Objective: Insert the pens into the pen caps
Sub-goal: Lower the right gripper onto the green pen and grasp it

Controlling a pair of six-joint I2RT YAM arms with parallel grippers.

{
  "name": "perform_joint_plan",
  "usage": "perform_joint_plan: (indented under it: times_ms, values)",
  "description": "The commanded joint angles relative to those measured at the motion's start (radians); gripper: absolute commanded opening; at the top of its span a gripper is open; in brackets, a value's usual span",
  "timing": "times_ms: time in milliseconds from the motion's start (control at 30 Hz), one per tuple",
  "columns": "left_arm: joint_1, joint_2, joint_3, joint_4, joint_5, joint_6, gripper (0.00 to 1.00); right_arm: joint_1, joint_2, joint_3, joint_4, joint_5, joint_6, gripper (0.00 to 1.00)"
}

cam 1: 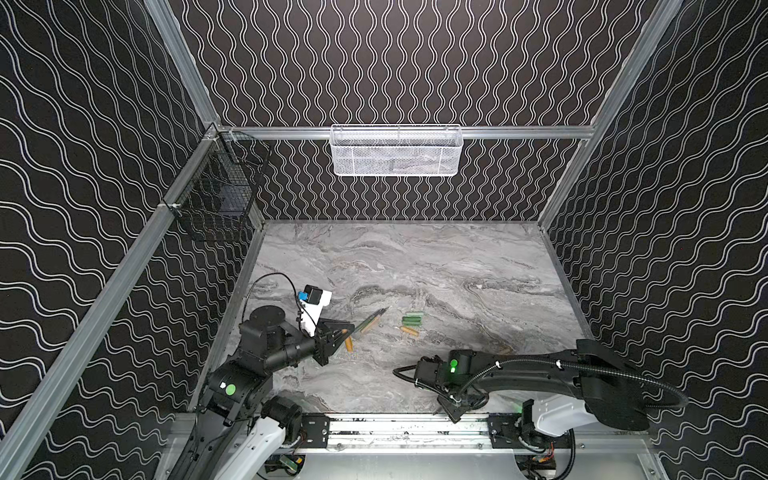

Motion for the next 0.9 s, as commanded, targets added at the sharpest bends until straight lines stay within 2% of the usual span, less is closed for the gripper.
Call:
perform_joint_plan:
  times_ms: [0,300,567,667,867]
  values:
    - [0.004,-0.002,-0.002,0.043,0.012,0.008,0.0,0.001,0.043,0.026,0.051,0.051,0.005,0.72]
    - [0.012,0.012,-0.001,0.044,0.015,0.008,0.0,-0.008,0.101,0.06,0.123,0.076,-0.032,0.76]
    - [0.021,0.016,-0.003,0.045,0.015,0.008,0.0,-0.097,0.083,0.055,0.191,0.113,-0.117,0.78]
    - [0.026,0.021,-0.004,0.046,0.017,0.007,0.0,-0.135,0.079,0.067,0.217,0.095,-0.176,0.78]
    - [0.028,0.023,-0.004,0.048,0.022,0.006,0.0,-0.194,0.122,0.101,0.254,-0.025,-0.292,0.79]
